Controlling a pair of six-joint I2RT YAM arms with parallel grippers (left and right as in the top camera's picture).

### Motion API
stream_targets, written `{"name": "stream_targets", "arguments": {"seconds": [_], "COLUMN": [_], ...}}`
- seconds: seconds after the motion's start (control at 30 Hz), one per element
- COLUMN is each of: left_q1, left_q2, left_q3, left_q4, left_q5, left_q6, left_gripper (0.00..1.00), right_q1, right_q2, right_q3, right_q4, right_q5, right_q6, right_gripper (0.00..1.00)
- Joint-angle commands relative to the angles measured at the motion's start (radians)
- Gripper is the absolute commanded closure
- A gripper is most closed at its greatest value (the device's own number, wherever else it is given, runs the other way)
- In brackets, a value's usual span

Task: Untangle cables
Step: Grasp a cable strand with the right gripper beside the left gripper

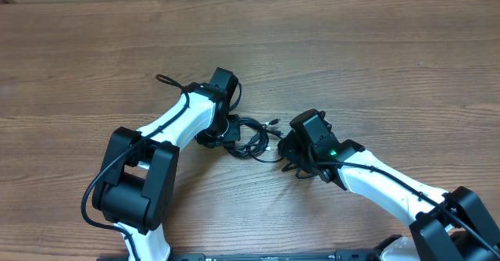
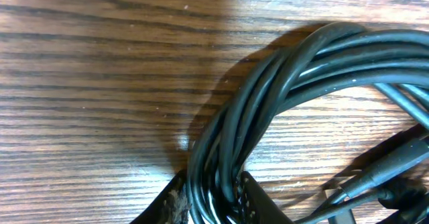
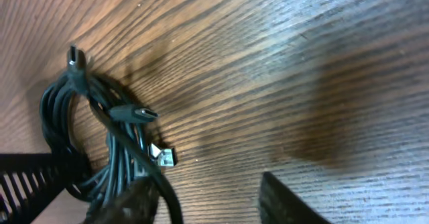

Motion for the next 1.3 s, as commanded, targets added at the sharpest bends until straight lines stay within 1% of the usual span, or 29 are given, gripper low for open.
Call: {"name": "stream_targets", "arguments": {"seconds": [0.0,0.03,0.13,0.4,0.43,0.57,0.73,1.07,1.27], "left_q1": [-0.005,-0.006,-0.010,-0.010,-0.010,-0.010,-0.010,-0.010,-0.010], "left_q2": [0.038,0.038,0.038,0.038,0.038,0.038,0.038,0.038,0.038], "left_q3": [-0.044,-0.044,-0.045,-0.045,-0.045,-0.045,-0.045,-0.046,-0.046], "left_q4": [0.008,0.008,0.009,0.010,0.010,0.010,0.010,0.010,0.011], "left_q5": [0.030,0.030,0.029,0.029,0.030,0.029,0.029,0.029,0.029], "left_q6": [-0.007,-0.007,-0.007,-0.007,-0.007,-0.007,-0.007,-0.007,-0.007], "left_gripper": [0.76,0.76,0.76,0.76,0.77,0.77,0.77,0.78,0.78], "right_q1": [0.006,0.006,0.006,0.006,0.006,0.006,0.006,0.006,0.006], "right_q2": [0.003,0.003,0.003,0.003,0.003,0.003,0.003,0.003,0.003], "right_q3": [-0.008,-0.008,-0.008,-0.008,-0.008,-0.008,-0.008,-0.008,-0.008], "right_q4": [0.005,0.005,0.005,0.005,0.005,0.005,0.005,0.005,0.005], "right_q5": [0.002,0.002,0.002,0.001,0.001,-0.006,-0.007,-0.018,-0.025], "right_q6": [0.004,0.004,0.004,0.004,0.004,0.004,0.004,0.004,0.004], "right_gripper": [0.65,0.68,0.73,0.77,0.80,0.83,0.91,0.96,0.96]}}
